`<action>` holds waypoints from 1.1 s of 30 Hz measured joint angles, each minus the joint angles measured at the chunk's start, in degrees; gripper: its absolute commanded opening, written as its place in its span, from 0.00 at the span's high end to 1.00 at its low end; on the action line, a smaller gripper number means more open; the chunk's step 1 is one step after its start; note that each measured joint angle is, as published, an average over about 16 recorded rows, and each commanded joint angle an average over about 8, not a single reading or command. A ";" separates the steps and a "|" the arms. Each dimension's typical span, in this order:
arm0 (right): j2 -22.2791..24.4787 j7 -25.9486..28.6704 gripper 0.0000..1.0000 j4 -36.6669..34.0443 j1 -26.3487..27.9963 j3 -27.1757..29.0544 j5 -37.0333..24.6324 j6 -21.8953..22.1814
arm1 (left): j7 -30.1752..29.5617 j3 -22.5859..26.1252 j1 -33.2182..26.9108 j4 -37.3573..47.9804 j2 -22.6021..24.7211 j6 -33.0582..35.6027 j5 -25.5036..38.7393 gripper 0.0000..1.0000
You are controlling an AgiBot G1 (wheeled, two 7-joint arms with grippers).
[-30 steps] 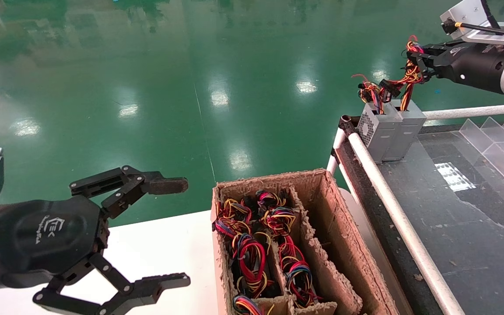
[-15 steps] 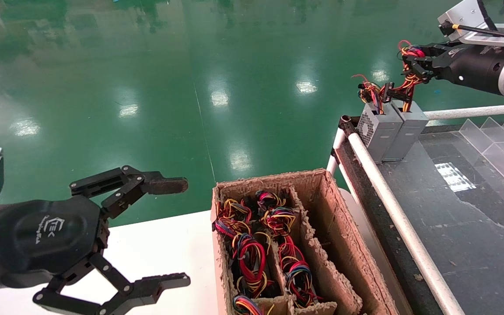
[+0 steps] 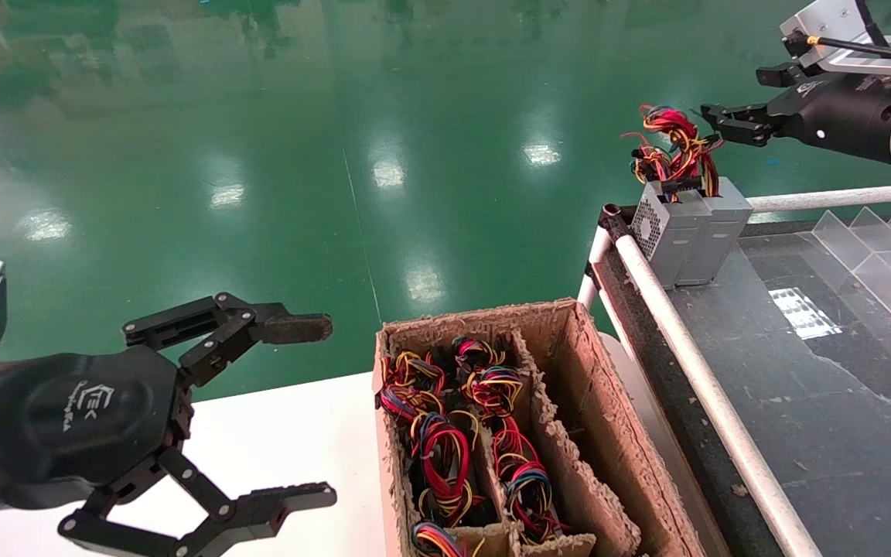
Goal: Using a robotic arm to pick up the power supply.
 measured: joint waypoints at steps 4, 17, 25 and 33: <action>0.50 1.35 0.00 -0.32 0.25 0.66 0.95 -1.40 | 0.00 0.01 0.00 0.00 0.00 0.00 0.00 0.00; 3.26 7.61 0.00 -0.16 -0.07 3.92 5.89 -6.88 | 0.02 0.03 0.00 0.01 -0.01 -0.02 -0.02 0.00; 5.79 10.13 0.00 5.79 -4.10 5.51 9.61 -11.07 | 0.03 0.04 -0.01 0.04 -0.01 -0.02 -0.03 0.00; 8.86 12.03 0.00 15.61 -10.70 6.78 13.85 -15.70 | 0.04 0.05 -0.02 0.06 -0.02 -0.02 -0.04 0.00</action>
